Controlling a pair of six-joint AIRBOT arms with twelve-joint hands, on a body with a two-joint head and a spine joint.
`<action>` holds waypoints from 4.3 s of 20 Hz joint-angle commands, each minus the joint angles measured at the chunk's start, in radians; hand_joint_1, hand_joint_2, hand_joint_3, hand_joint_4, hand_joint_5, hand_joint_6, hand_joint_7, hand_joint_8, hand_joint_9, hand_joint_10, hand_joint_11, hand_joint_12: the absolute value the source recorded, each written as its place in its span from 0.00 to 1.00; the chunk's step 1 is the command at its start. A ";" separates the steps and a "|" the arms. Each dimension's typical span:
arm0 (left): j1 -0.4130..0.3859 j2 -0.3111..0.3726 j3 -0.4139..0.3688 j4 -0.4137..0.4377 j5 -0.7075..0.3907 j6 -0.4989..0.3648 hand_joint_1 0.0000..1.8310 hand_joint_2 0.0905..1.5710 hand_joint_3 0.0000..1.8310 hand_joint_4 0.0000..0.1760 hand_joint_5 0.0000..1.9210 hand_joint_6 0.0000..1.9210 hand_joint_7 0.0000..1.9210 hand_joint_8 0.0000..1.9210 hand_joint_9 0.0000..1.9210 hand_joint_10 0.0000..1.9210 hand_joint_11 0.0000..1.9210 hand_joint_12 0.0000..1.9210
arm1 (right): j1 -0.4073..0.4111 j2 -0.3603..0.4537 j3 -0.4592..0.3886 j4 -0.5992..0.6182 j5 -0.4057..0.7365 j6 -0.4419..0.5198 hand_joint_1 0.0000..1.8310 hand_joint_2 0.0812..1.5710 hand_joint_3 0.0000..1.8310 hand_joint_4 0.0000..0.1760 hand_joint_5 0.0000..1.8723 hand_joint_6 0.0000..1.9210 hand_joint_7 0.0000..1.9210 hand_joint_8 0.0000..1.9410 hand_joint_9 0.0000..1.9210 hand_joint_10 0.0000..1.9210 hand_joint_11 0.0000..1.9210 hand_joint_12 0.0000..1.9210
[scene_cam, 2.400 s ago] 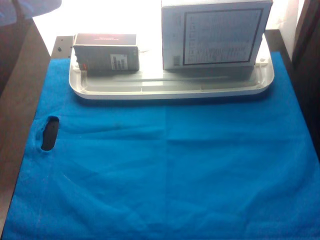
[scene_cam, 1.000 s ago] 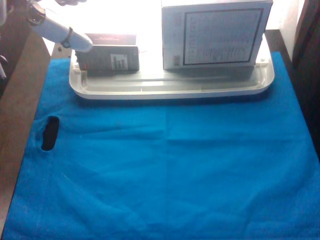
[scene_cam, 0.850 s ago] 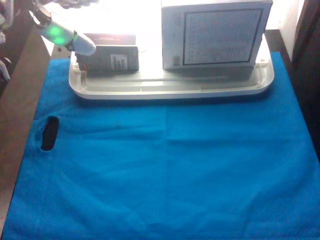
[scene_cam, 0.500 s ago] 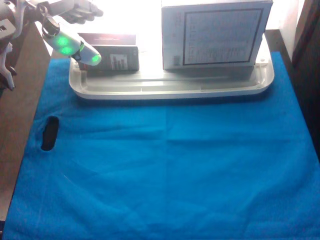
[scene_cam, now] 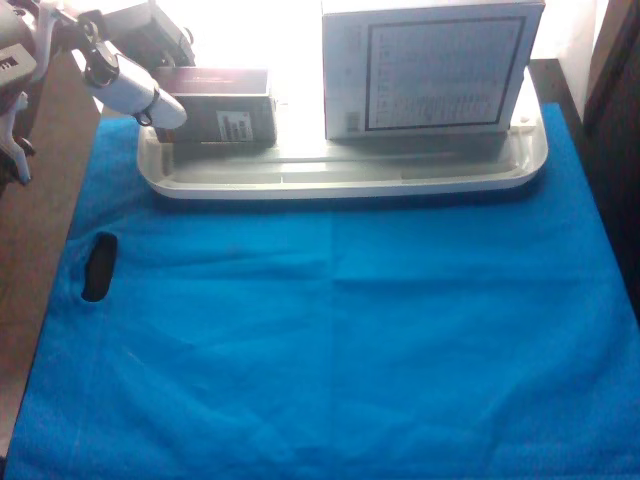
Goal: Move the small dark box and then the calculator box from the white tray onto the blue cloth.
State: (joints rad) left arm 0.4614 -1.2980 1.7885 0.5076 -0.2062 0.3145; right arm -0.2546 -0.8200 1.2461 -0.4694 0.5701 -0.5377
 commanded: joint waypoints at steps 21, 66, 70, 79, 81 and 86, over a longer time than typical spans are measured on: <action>-0.070 0.276 -0.286 0.056 -0.415 -0.126 0.56 0.70 0.00 0.52 0.49 0.54 0.42 0.00 0.30 0.01 0.00 0.57 | -0.014 -0.017 0.003 0.033 0.100 0.002 0.17 0.57 0.00 0.00 0.15 0.00 0.15 0.00 0.12 0.00 0.09 0.00; 0.238 0.313 -0.450 0.250 -0.487 -0.252 0.66 0.71 0.00 0.00 0.53 0.43 0.45 0.66 0.35 0.41 0.05 0.74 | -0.049 -0.031 0.012 0.035 0.100 0.036 0.27 0.48 0.00 0.00 0.21 0.00 0.17 0.00 0.12 0.00 0.07 0.01; 0.247 0.307 -0.450 0.250 -0.483 -0.253 0.66 0.71 0.00 0.11 0.50 0.50 0.47 0.60 0.40 0.22 0.06 0.68 | -0.052 -0.033 0.012 0.035 0.100 0.039 0.29 0.47 0.00 0.00 0.21 0.00 0.17 0.00 0.12 0.00 0.07 0.01; 0.246 0.313 -0.447 0.246 -0.491 -0.253 0.54 0.54 0.00 0.17 0.21 0.00 0.21 0.00 0.19 0.00 0.06 0.33 | -0.055 -0.059 0.030 0.035 0.100 0.041 0.33 0.39 0.00 0.00 0.14 0.00 0.12 0.00 0.10 0.00 0.08 0.02; 0.242 0.317 -0.439 0.228 -0.505 -0.252 0.51 0.54 0.00 0.16 0.22 0.00 0.22 0.00 0.23 0.00 0.06 0.41 | -0.055 -0.086 0.059 0.034 0.100 0.066 0.33 0.37 0.00 0.00 0.13 0.00 0.12 0.00 0.10 0.00 0.11 0.03; 0.160 0.322 -0.431 0.221 -0.519 -0.216 0.52 0.57 0.00 0.16 0.22 0.00 0.24 0.00 0.26 0.00 0.02 0.63 | -0.031 -0.167 0.132 0.024 0.020 0.072 0.42 0.34 0.00 0.03 0.12 0.00 0.15 0.00 0.21 0.01 0.14 0.48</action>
State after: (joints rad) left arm 0.6235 -0.9806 1.3529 0.7704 -0.6430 0.1101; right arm -0.2993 -1.0031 1.3846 -0.4850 0.5102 -0.4671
